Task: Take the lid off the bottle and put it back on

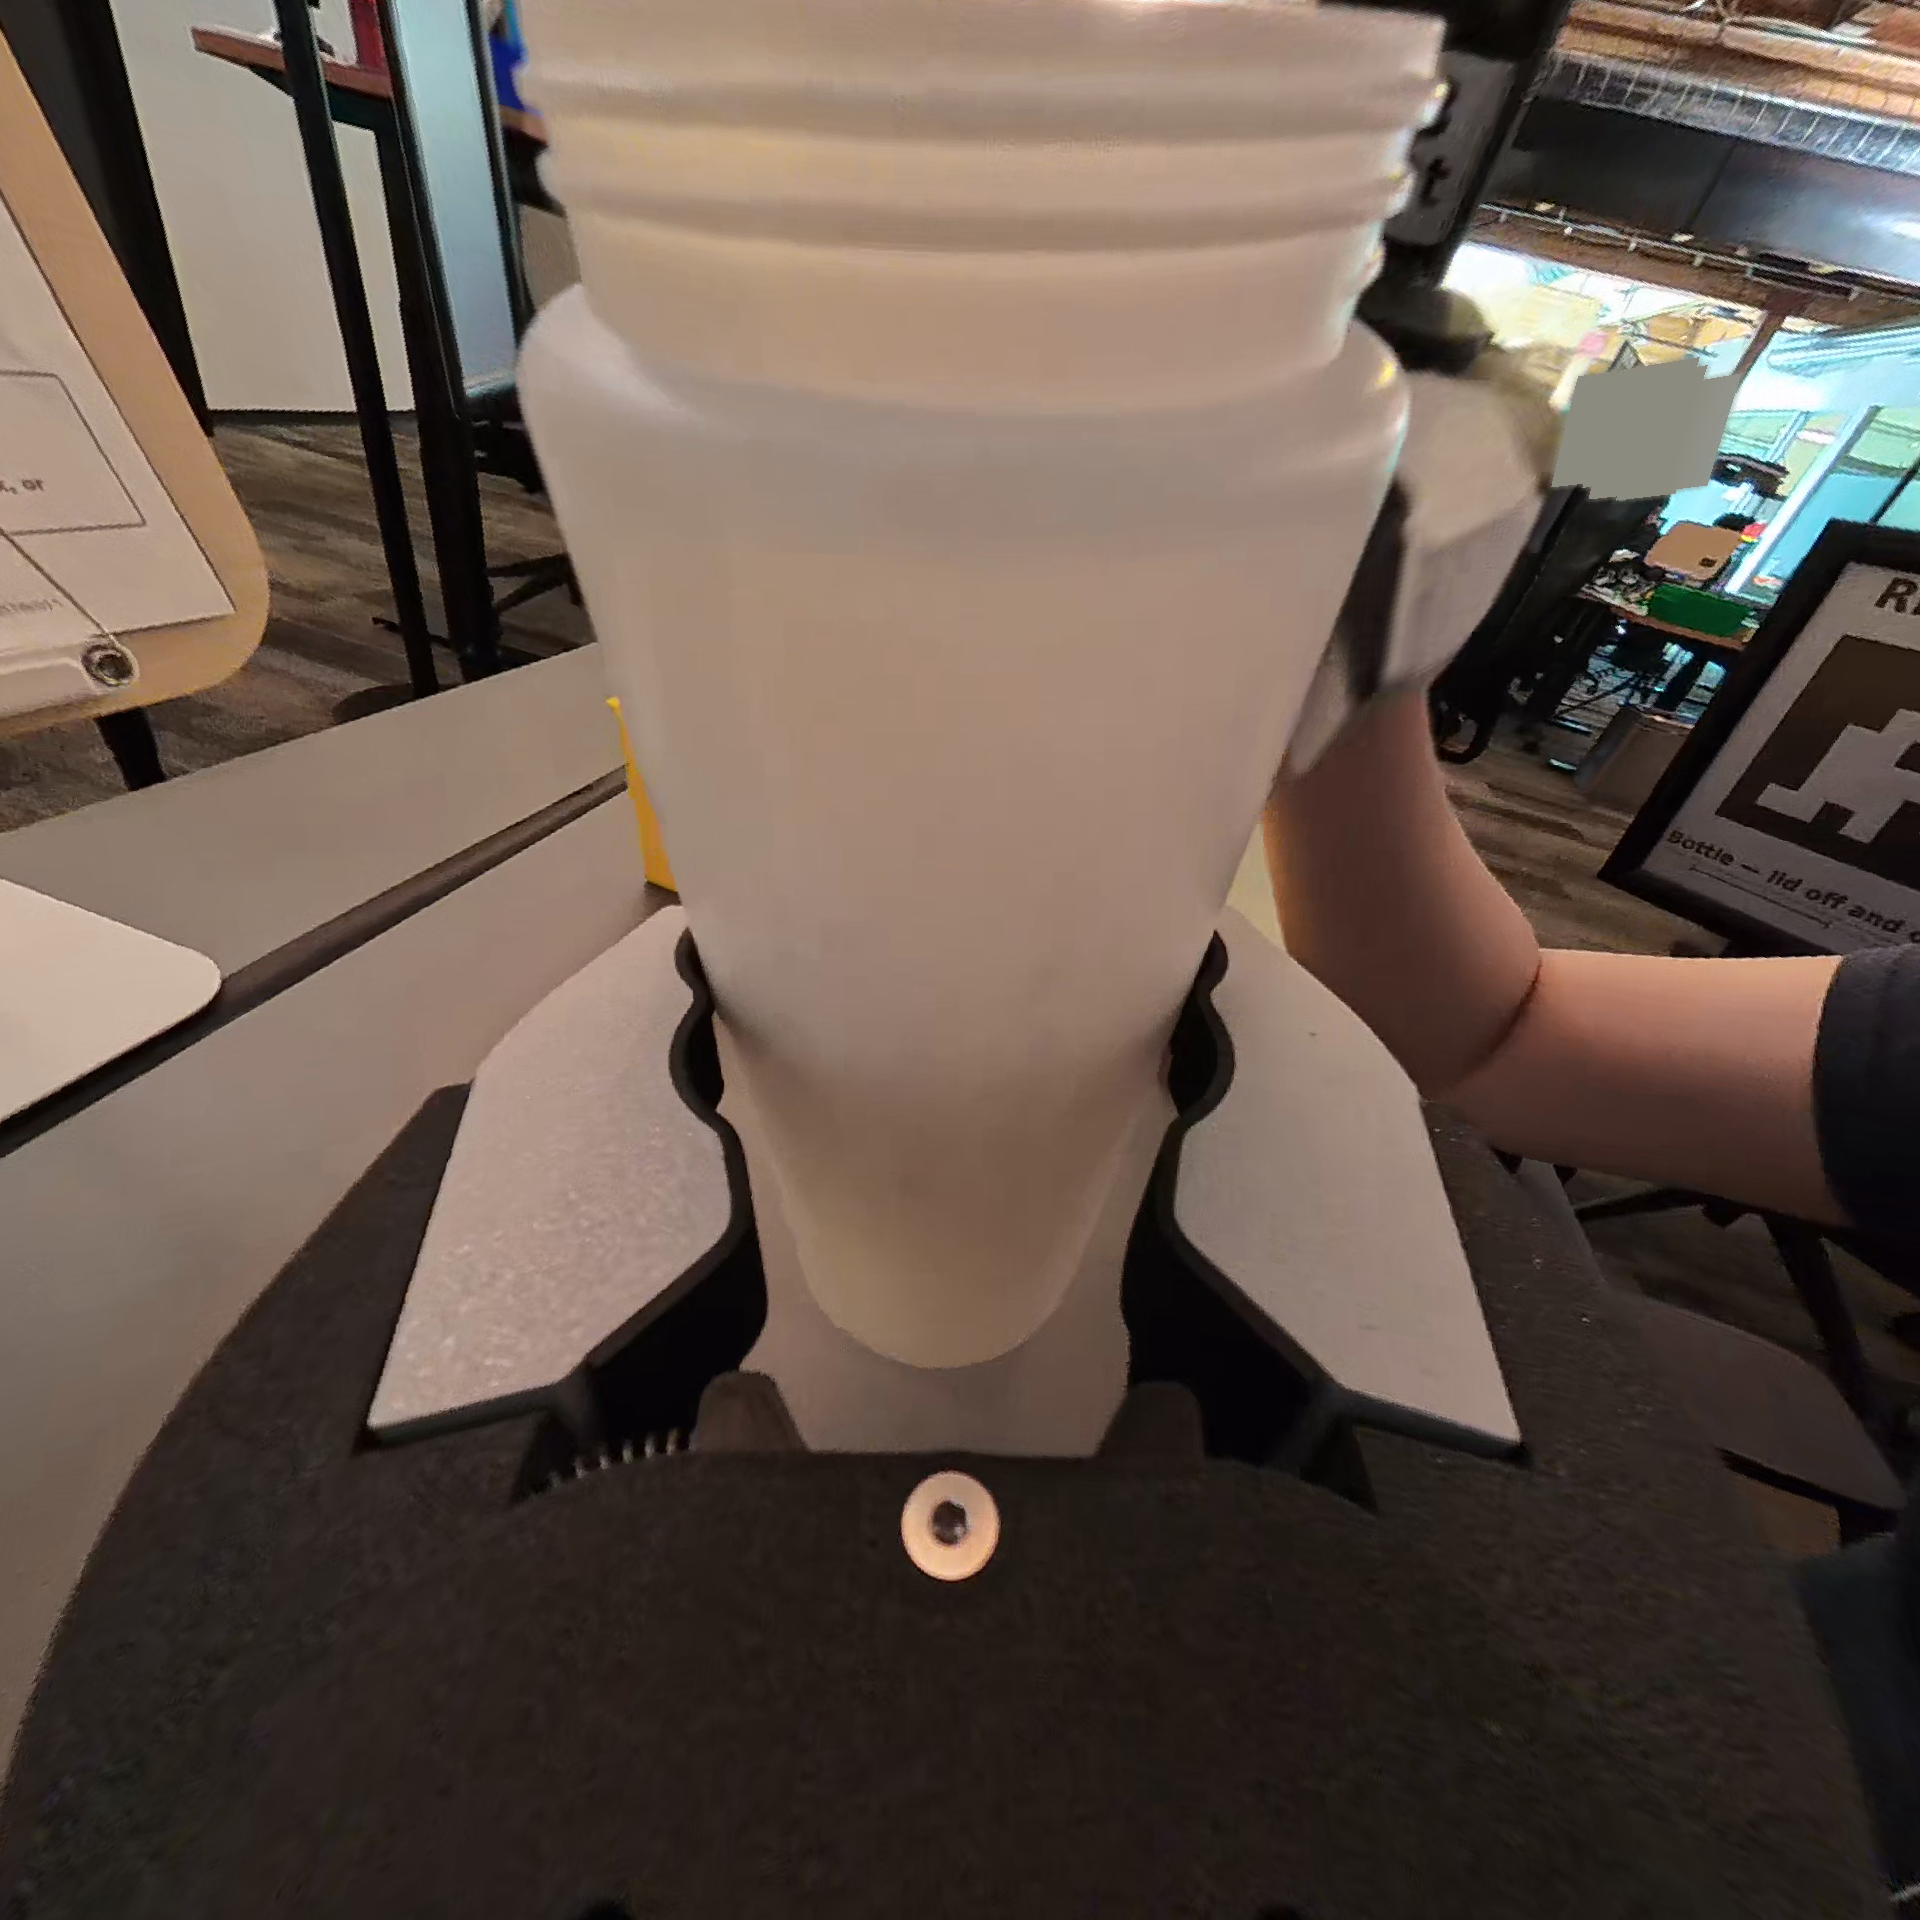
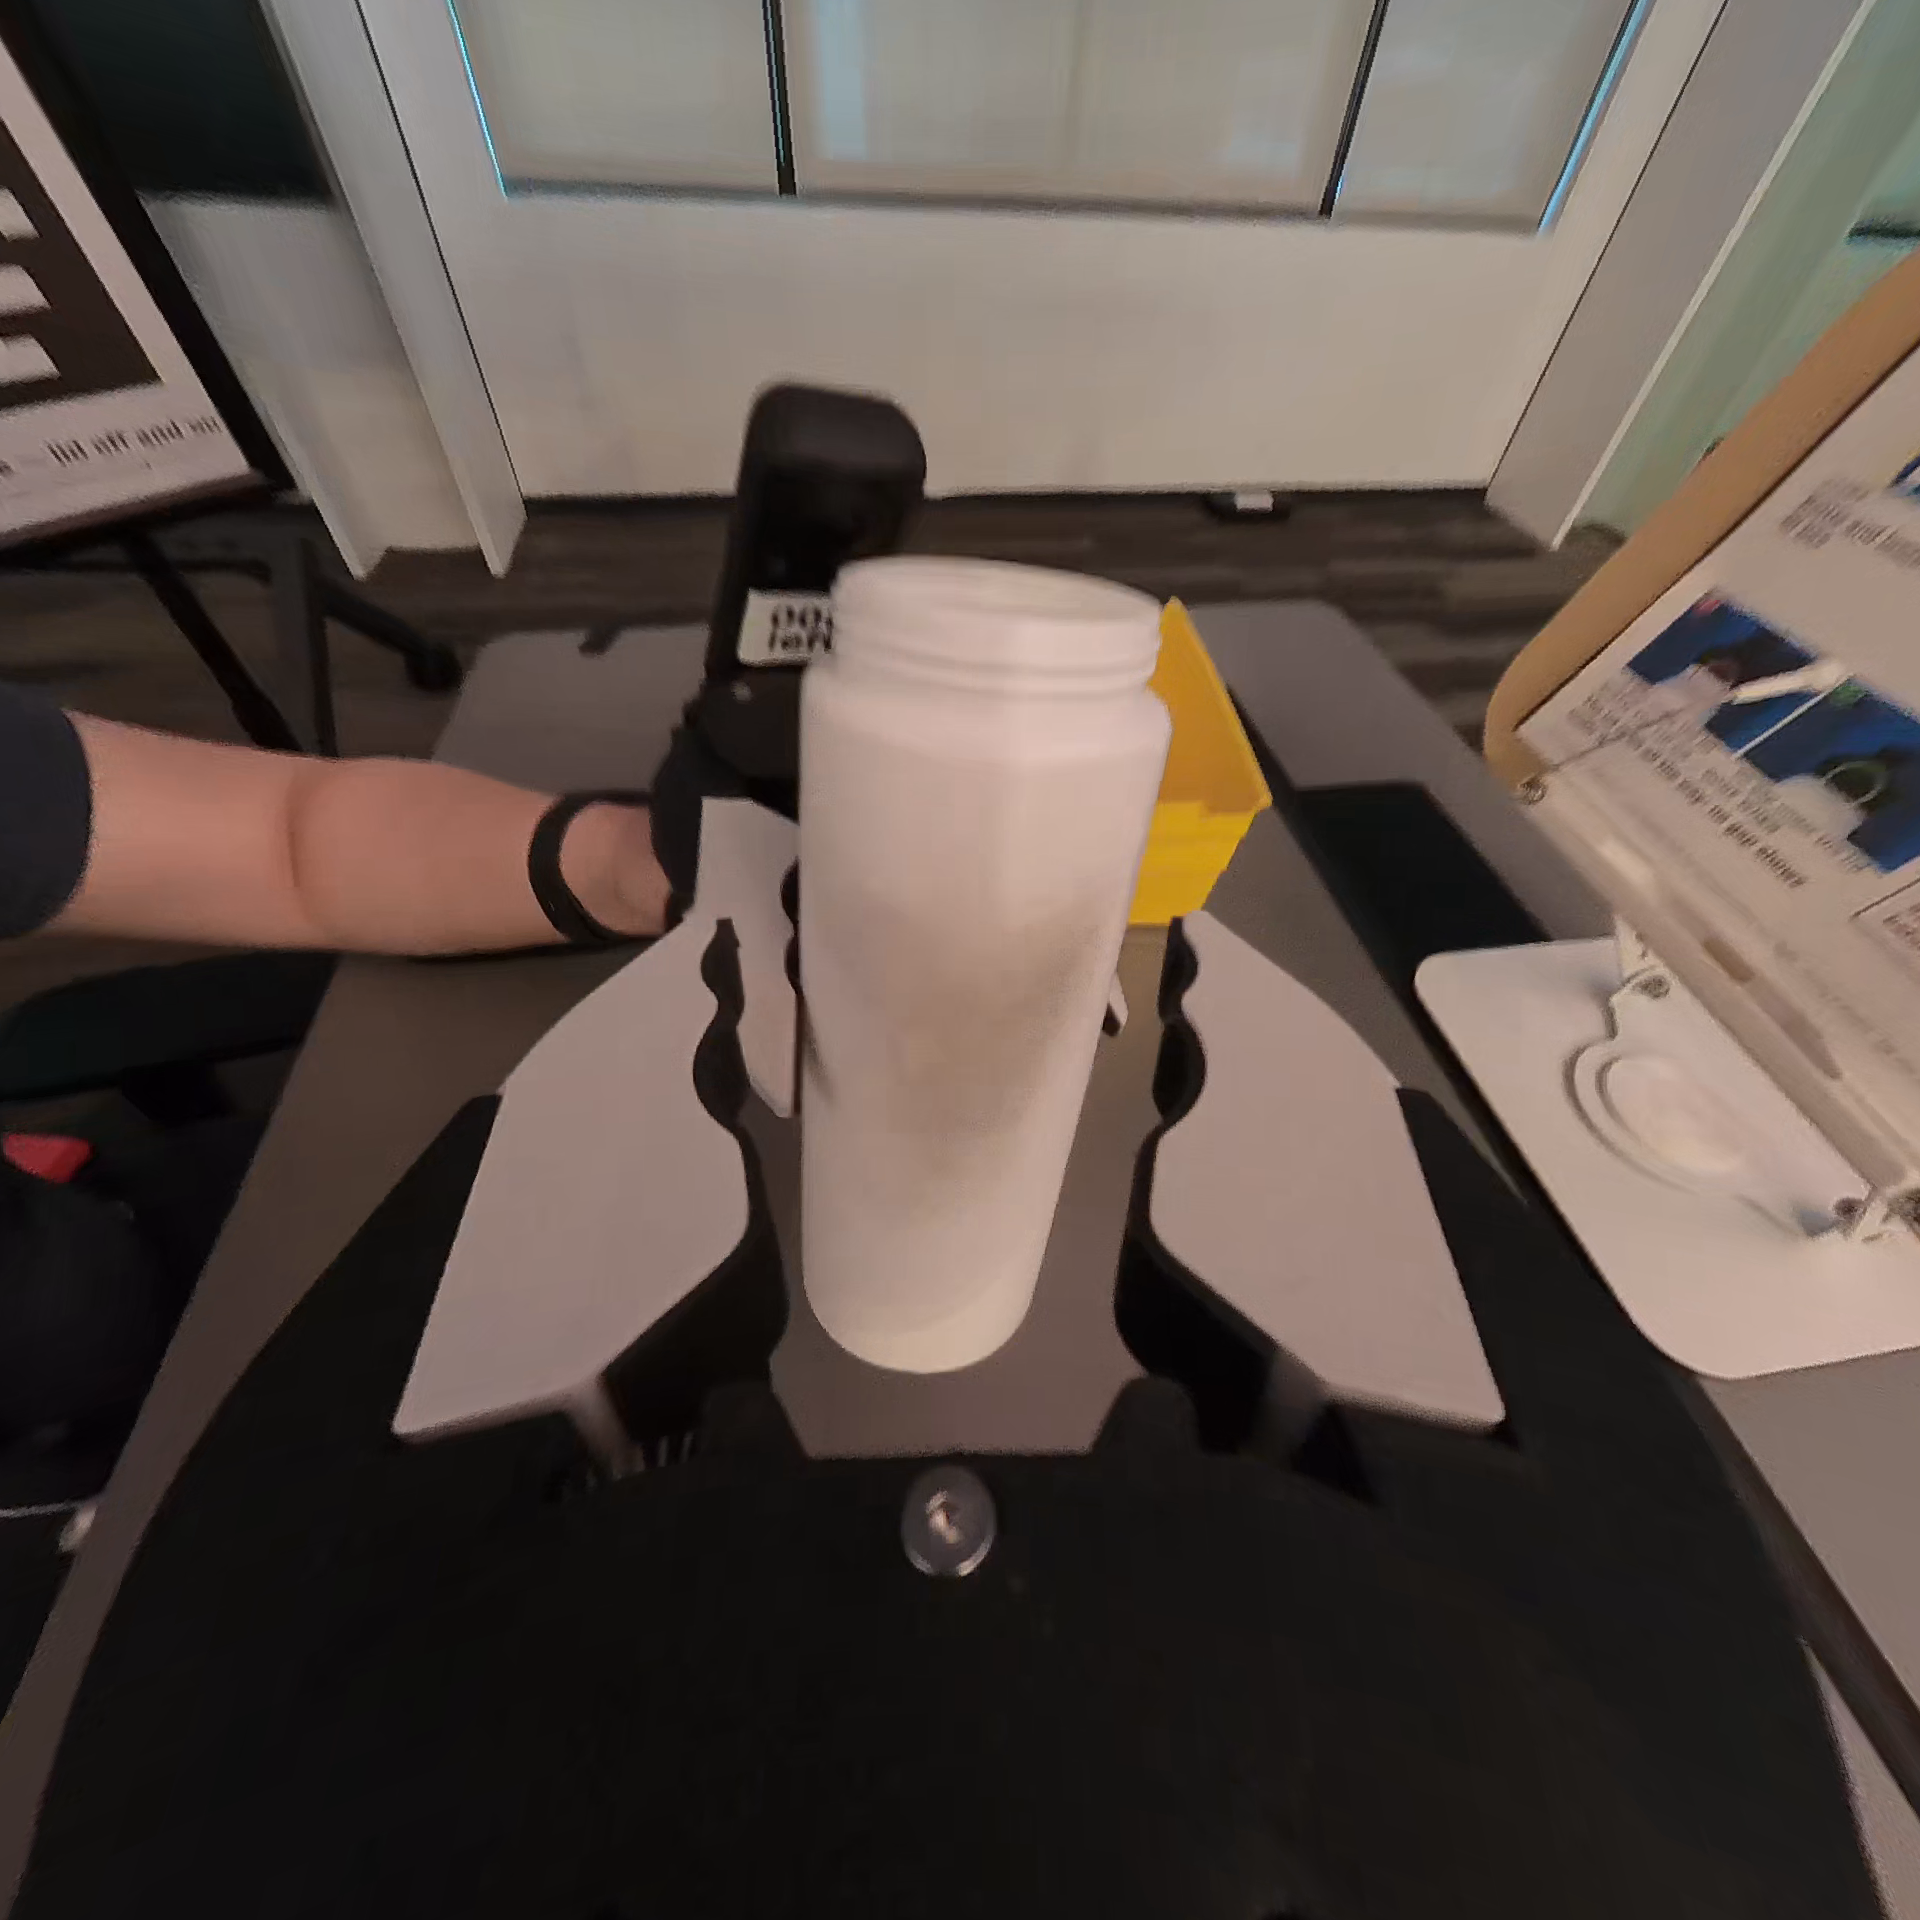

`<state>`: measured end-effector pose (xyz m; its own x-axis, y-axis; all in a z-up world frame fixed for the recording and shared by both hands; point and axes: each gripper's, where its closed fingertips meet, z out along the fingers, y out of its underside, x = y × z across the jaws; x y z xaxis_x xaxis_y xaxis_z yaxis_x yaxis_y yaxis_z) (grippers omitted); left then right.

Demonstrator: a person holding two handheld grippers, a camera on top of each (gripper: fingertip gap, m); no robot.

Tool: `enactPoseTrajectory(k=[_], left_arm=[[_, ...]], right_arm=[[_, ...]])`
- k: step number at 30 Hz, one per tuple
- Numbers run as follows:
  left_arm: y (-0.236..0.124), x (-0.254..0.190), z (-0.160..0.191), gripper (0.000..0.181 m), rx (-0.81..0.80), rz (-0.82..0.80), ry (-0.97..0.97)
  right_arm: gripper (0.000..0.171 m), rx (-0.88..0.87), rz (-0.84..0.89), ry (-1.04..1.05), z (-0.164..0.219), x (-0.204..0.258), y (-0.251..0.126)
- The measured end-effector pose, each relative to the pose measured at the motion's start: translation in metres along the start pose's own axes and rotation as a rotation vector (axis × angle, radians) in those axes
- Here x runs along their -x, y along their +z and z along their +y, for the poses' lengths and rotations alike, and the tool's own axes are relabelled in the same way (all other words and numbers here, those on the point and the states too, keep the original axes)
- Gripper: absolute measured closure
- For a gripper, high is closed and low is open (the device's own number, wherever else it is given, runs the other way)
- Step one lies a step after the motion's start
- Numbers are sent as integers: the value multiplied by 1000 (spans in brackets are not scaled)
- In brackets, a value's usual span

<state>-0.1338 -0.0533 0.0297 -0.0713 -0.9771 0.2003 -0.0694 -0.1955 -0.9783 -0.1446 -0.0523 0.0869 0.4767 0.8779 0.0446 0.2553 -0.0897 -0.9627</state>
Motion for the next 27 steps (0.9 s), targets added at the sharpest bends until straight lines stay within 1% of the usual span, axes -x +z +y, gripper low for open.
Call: enactPoseTrajectory(k=[3,5,6,9,12,15,16,18,20,23,25,27], left_arm=[[2,-11,0,94,10,48,18],[3,-14,1,94,23,60,29],[4,-14,2,94,26,63,28],[3,-14,1,95,9,84,9],[-1,-15,-6,94,-19,99,0],[-6,-13,-13,88,-34,77,11],[-8,-13,-16,89,-47,81,11],[-12,-15,-22,98,-70,94,-1],[-13,-14,-23,103,-60,89,-8],[-14,-12,-22,104,-26,66,4],[-16,-11,-24,109,-37,53,16],[-17,-11,-26,110,-37,54,10]], right_arm=[[93,78,-28,33,19,0,16],[97,73,-112,90,21,10,22],[96,73,-135,105,22,11,24],[97,73,-129,97,23,9,26],[97,38,-124,121,16,8,24],[97,12,-76,159,6,0,9],[97,-1,-49,170,-1,-4,-2],[97,-43,20,193,-16,-13,-37],[97,-53,226,209,-21,-38,-85],[97,-15,543,297,0,-81,-160],[97,3,656,435,22,-101,-196],[97,78,741,574,55,-117,-219]])
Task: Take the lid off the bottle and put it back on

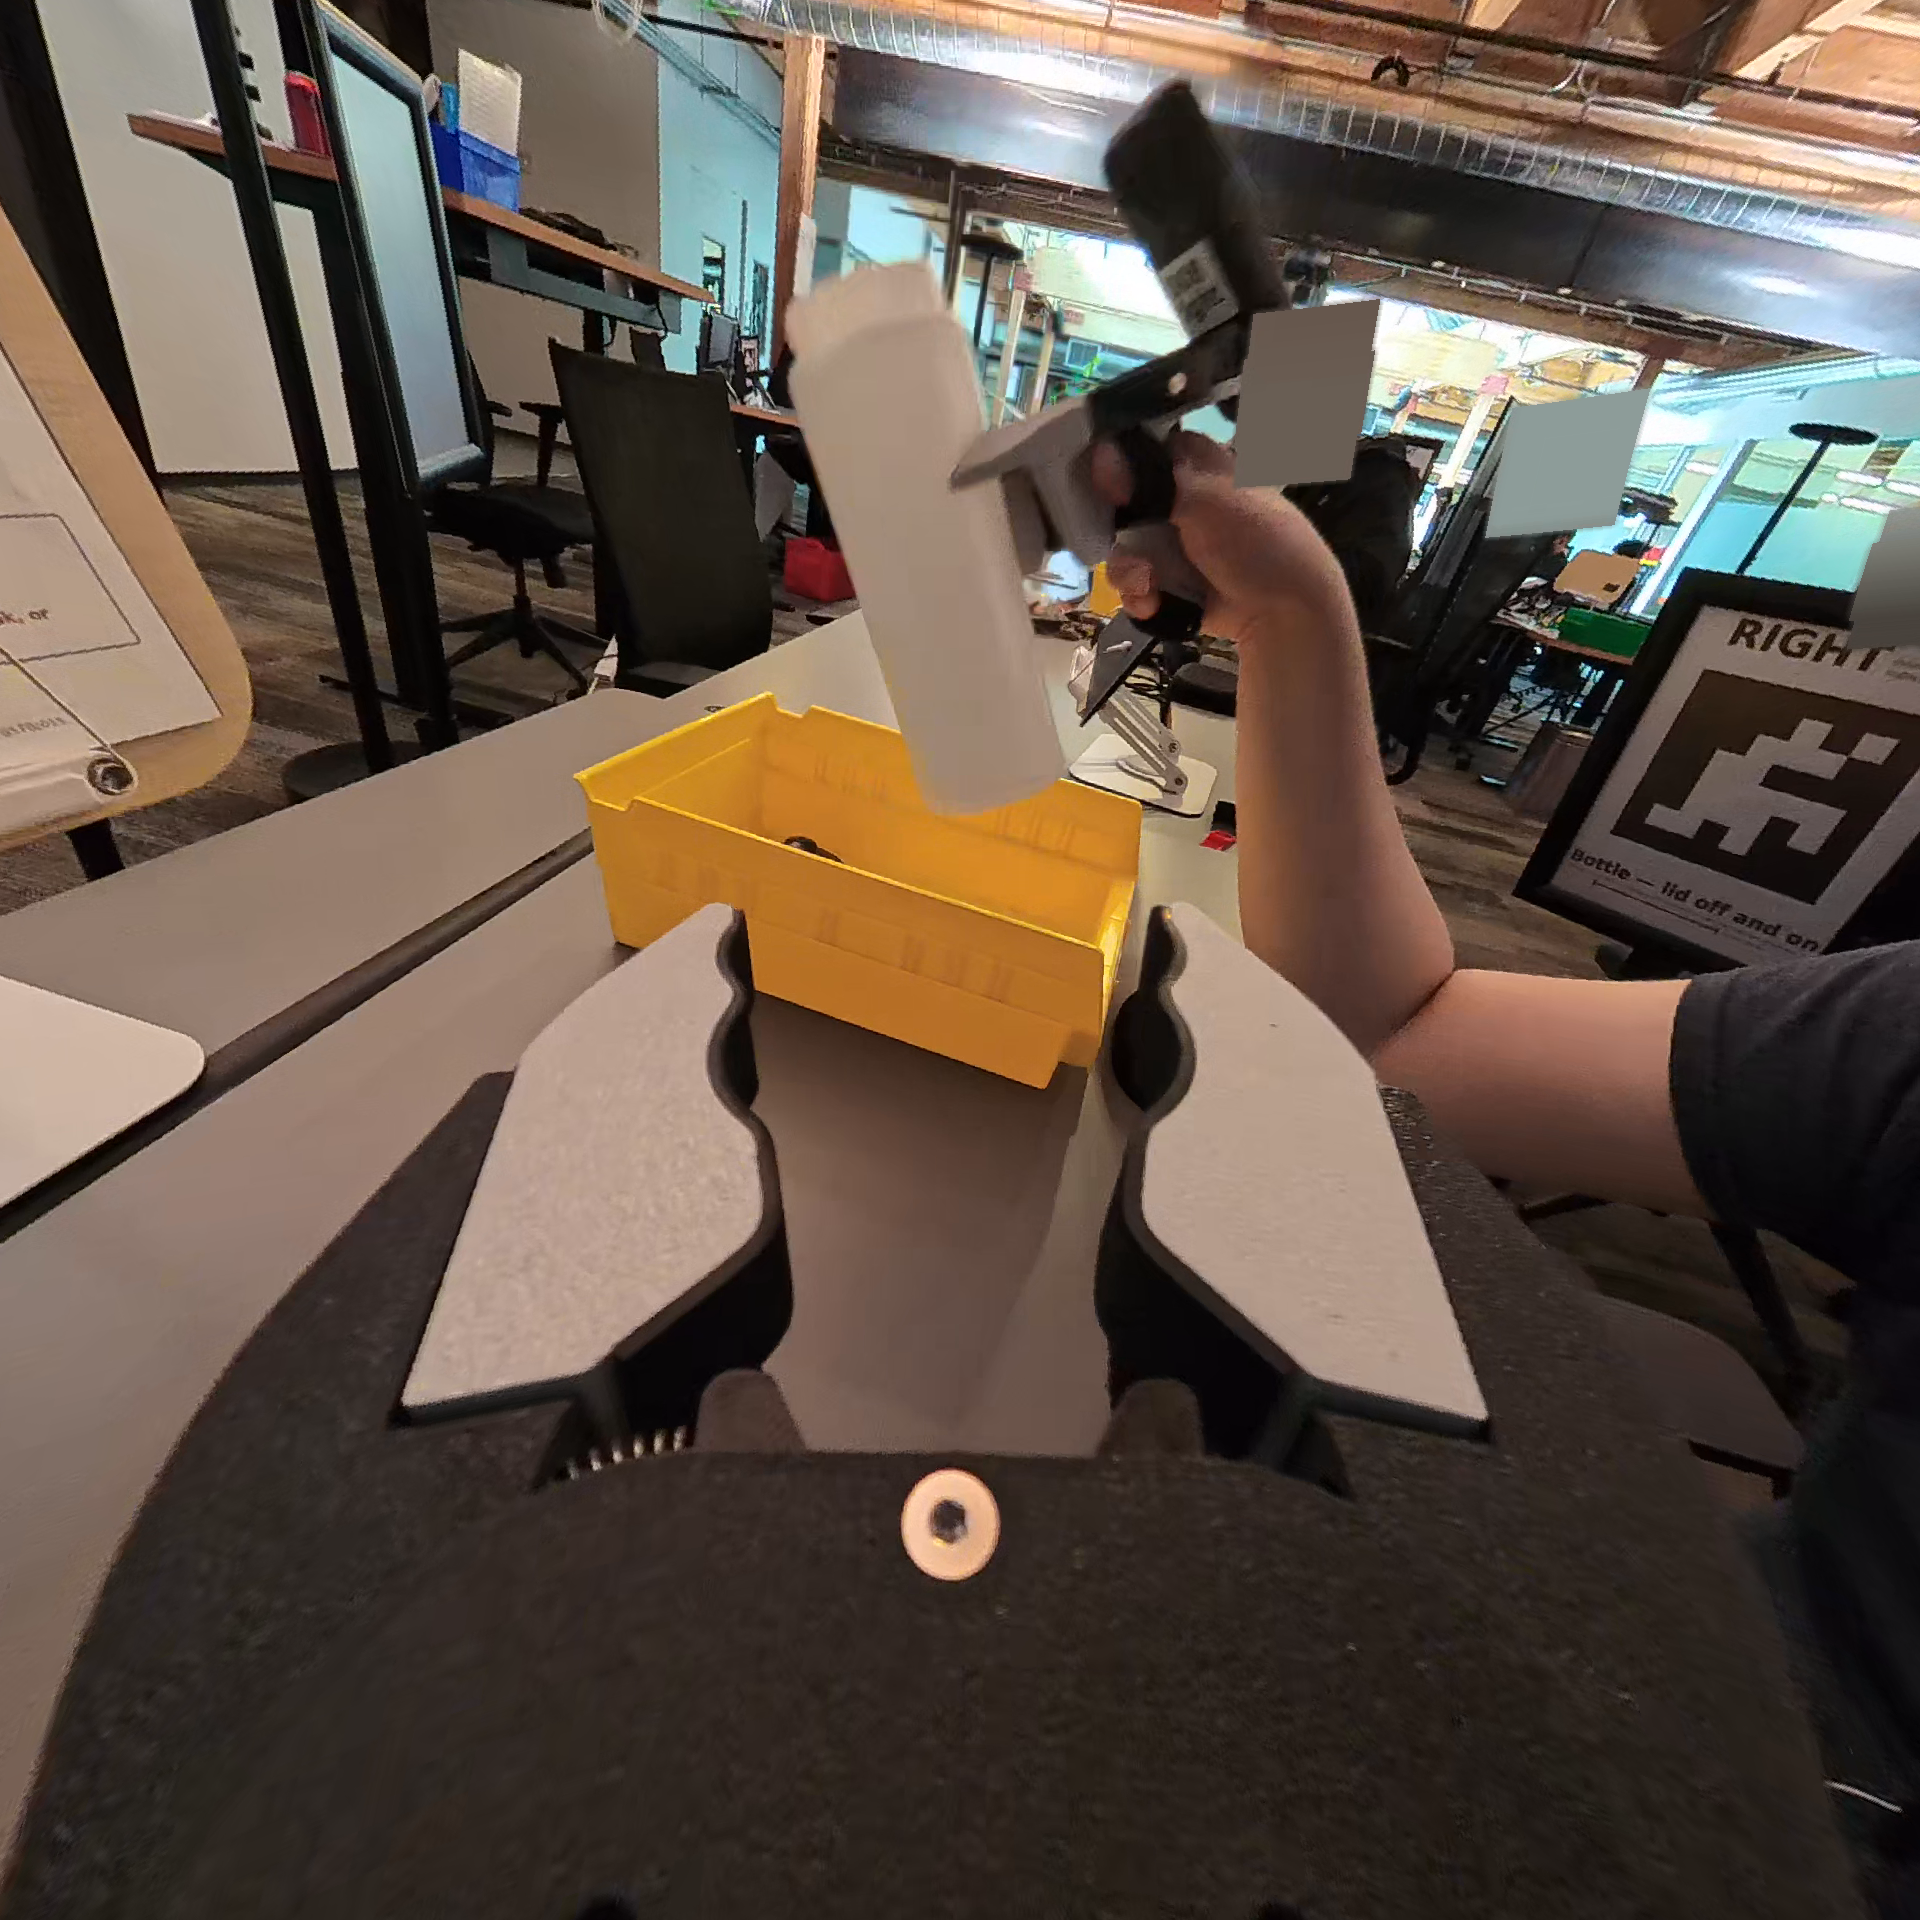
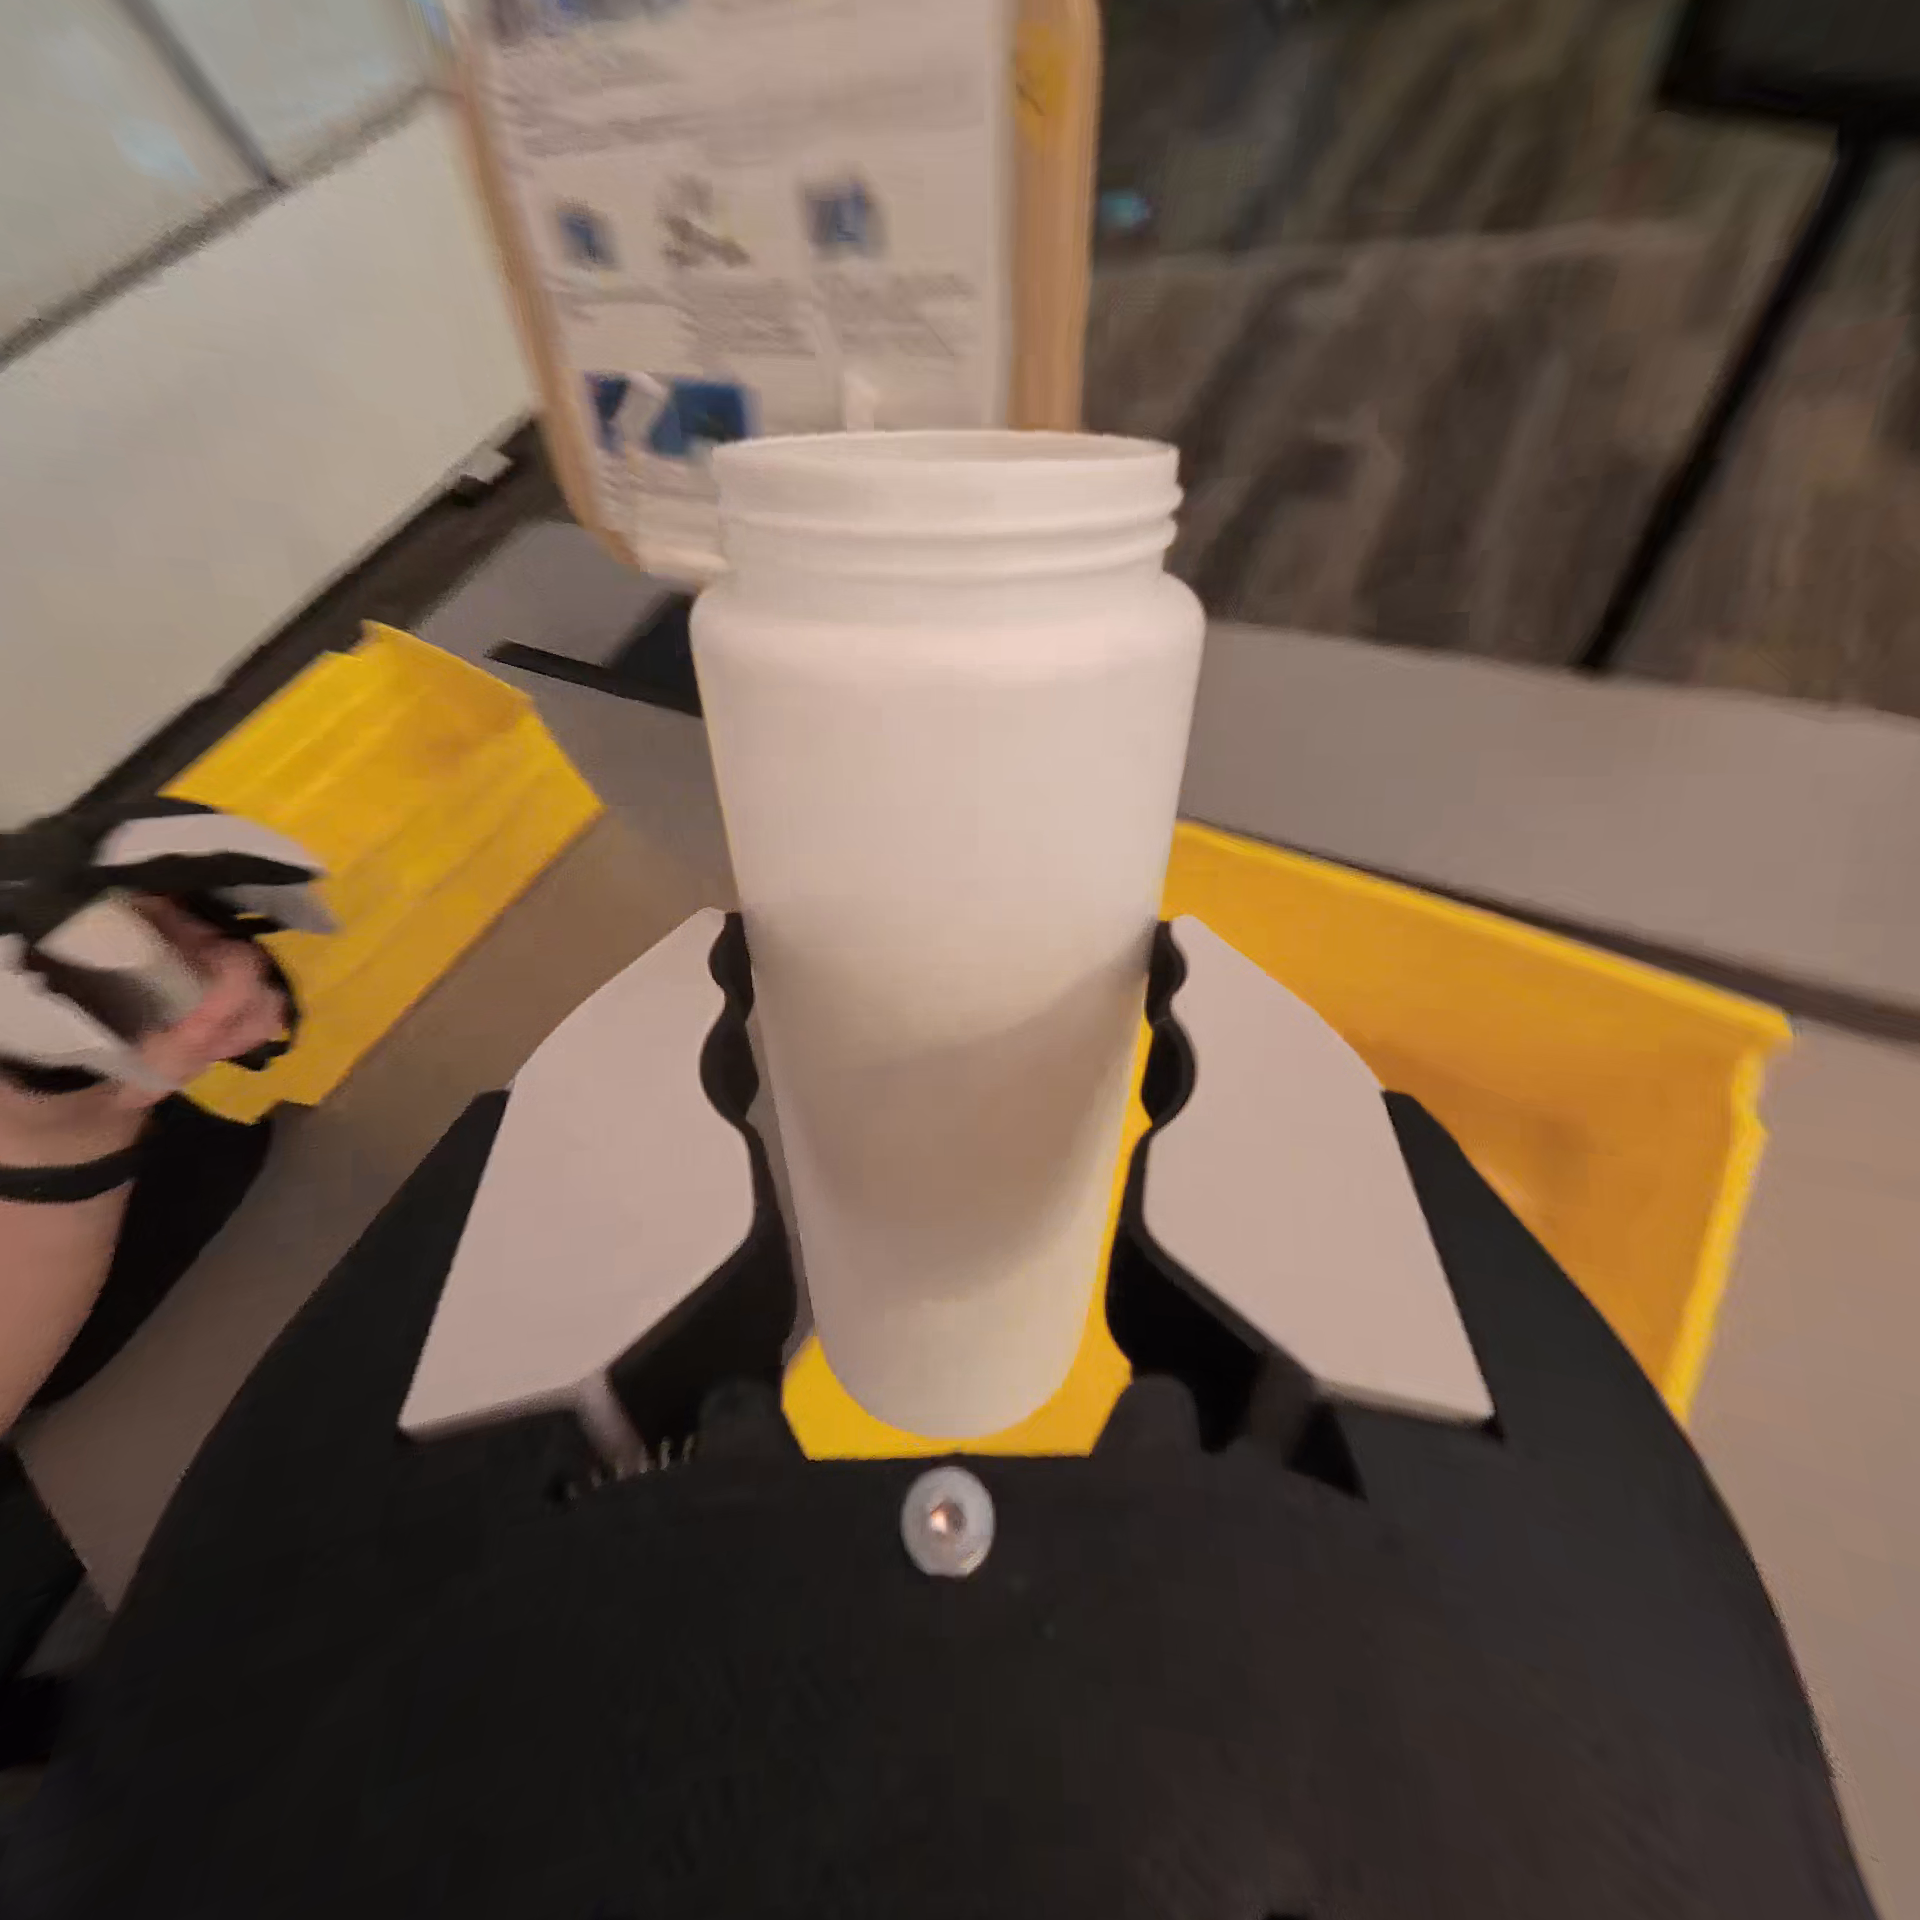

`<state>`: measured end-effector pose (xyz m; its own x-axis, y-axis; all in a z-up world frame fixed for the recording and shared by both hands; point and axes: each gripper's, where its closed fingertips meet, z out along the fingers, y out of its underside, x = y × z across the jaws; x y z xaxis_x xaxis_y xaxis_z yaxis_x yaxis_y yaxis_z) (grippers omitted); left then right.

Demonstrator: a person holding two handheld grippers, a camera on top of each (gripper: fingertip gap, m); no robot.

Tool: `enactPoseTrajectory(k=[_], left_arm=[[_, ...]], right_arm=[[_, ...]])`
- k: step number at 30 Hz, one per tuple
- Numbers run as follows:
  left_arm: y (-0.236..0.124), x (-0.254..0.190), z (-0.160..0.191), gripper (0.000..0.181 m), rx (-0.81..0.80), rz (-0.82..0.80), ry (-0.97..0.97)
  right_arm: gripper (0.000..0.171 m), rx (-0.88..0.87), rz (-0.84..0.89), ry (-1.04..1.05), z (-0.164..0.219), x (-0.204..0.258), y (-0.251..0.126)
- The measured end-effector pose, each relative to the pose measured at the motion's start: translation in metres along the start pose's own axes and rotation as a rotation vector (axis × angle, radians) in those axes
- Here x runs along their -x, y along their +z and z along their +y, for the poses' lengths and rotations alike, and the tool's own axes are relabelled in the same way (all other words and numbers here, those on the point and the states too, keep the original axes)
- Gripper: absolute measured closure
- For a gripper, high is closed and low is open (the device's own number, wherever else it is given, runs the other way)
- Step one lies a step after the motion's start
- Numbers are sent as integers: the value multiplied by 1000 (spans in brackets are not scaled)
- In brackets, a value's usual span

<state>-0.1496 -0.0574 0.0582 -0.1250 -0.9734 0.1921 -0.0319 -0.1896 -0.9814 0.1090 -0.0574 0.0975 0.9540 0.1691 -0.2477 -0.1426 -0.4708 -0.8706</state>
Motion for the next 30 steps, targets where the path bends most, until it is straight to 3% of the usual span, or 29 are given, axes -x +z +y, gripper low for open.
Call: enactPoseTrajectory(k=[3,8,12,17,24,27,28,30], left_arm=[[-1,2,1,110,10,-6,-12],[-2,6,0,114,-4,-24,-10],[-3,7,1,114,12,-29,0],[-1,9,5,113,35,-33,-15],[-5,14,4,111,45,-53,-21],[-17,21,-5,108,64,-99,-3],[-25,27,-8,108,86,-137,7],[-55,54,-8,125,209,-326,41]], right_arm=[[97,222,106,152,44,-46,18],[97,561,-75,449,123,-71,75],[97,664,-91,571,153,-81,94],[96,770,0,574,179,-92,100],[98,732,11,534,170,-92,105],[96,635,-21,455,142,-84,95],[94,585,-7,413,129,-84,88],[91,471,92,323,105,-96,67]])
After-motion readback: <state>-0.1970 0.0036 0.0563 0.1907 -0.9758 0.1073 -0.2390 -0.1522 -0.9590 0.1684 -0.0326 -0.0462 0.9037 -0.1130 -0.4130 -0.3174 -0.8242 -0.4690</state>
